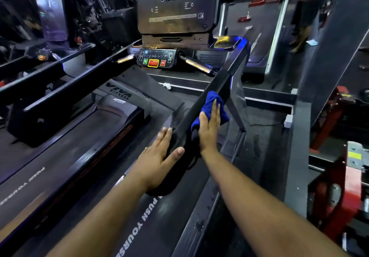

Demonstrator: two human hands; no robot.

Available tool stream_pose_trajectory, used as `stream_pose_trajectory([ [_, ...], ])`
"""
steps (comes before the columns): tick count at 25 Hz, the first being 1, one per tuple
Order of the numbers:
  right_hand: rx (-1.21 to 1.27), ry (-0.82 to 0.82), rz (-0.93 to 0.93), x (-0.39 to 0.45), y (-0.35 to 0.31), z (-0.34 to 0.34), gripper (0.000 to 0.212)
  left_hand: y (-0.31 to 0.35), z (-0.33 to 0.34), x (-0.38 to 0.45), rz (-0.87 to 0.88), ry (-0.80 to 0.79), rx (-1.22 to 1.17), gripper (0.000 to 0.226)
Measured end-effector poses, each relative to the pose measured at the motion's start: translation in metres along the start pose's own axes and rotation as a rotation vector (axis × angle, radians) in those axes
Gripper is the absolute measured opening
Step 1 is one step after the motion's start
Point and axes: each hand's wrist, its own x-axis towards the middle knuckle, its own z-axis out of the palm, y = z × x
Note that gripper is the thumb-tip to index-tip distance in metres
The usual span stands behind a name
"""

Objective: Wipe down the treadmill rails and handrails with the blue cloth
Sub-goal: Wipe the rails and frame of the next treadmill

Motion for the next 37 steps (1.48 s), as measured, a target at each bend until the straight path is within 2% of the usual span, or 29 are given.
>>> stream_pose_trajectory([
  [1,-0.031,-0.044,-0.051,-0.021,0.000,0.002,0.068,0.000,-0.001,0.002,0.004,-0.009,-0.009,0.102],
  [4,-0.280,-0.336,-0.409,-0.083,-0.004,-0.005,0.058,-0.002,-0.002,0.006,0.025,-0.014,-0.036,0.107],
  [6,-0.440,-0.390,-0.565,-0.052,-0.002,-0.014,0.057,0.001,-0.004,0.008,0.005,-0.055,0.076,0.110],
  [8,-0.581,-0.399,-0.595,0.015,-0.006,-0.019,0.057,0.008,-0.006,0.015,-0.003,-0.076,0.202,0.113],
  [10,-0.709,-0.399,-0.500,0.077,-0.017,-0.020,0.058,0.016,-0.008,0.029,0.002,-0.083,0.243,0.116],
  [12,-0.756,-0.377,-0.362,0.095,-0.029,-0.015,0.057,0.024,-0.007,0.045,-0.004,-0.064,0.238,0.119],
  [13,-0.748,-0.376,-0.361,0.087,-0.032,-0.013,0.057,0.027,-0.007,0.052,-0.012,-0.050,0.229,0.121],
  [16,-0.662,-0.481,-0.529,0.047,-0.022,-0.024,0.064,0.034,-0.005,0.073,-0.024,-0.054,0.199,0.125],
  [18,-0.744,-0.527,-0.611,0.065,-0.012,-0.035,0.066,0.041,-0.003,0.085,-0.027,-0.072,0.204,0.119],
  [20,-0.821,-0.476,-0.550,0.126,-0.018,-0.031,0.063,0.048,-0.004,0.097,-0.029,-0.086,0.229,0.108],
  [22,-0.869,-0.433,-0.361,0.184,-0.022,-0.022,0.053,0.051,-0.004,0.106,-0.032,-0.090,0.208,0.100],
  [24,-0.797,-0.370,-0.250,0.208,-0.022,-0.019,0.060,0.051,-0.003,0.110,-0.022,-0.094,0.187,0.097],
  [27,-0.413,-0.201,-0.159,0.153,-0.012,-0.013,0.076,0.049,-0.002,0.111,-0.014,-0.081,0.165,0.096],
  [30,-0.261,-0.250,-0.184,0.087,0.009,-0.016,0.076,0.048,0.000,0.113,-0.002,-0.060,0.139,0.097],
  [32,-0.289,-0.259,-0.260,0.118,0.009,-0.019,0.080,0.047,0.000,0.114,-0.001,-0.062,0.141,0.096],
  [35,-0.282,-0.197,-0.126,0.190,0.010,-0.018,0.082,0.048,-0.001,0.113,-0.010,-0.068,0.141,0.093],
  [37,-0.236,-0.151,-0.058,0.193,0.023,-0.019,0.070,0.047,0.000,0.113,-0.014,-0.065,0.136,0.093],
])
